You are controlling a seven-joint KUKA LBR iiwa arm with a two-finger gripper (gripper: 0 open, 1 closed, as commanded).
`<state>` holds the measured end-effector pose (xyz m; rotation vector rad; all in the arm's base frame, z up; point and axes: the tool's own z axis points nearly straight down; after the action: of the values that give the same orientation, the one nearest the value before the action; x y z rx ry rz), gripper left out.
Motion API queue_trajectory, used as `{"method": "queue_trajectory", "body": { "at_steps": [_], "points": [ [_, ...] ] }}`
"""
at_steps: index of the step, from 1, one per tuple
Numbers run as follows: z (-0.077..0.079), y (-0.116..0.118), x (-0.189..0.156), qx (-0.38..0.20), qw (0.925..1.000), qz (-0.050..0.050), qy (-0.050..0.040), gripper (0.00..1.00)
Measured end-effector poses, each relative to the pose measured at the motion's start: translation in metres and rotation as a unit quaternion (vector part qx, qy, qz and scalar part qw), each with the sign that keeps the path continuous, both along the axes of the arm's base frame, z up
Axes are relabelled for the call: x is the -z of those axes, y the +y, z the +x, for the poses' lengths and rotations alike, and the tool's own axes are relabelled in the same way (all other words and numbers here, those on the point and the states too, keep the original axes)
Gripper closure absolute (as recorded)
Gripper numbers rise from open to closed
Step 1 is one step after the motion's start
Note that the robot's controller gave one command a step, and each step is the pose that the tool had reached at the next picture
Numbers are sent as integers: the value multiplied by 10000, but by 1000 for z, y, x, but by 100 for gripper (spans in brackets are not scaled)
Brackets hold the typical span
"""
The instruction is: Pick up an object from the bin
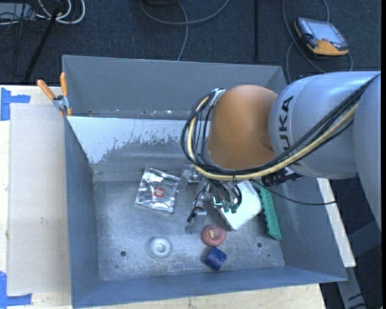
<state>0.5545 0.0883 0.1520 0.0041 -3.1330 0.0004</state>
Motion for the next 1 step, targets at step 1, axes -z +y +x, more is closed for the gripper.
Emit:
{"method": "queue_trajectory", "body": {
  "at_steps": [1],
  "points": [
    [34,35,84,-1001,9950,11,-40,0]
  ]
}}
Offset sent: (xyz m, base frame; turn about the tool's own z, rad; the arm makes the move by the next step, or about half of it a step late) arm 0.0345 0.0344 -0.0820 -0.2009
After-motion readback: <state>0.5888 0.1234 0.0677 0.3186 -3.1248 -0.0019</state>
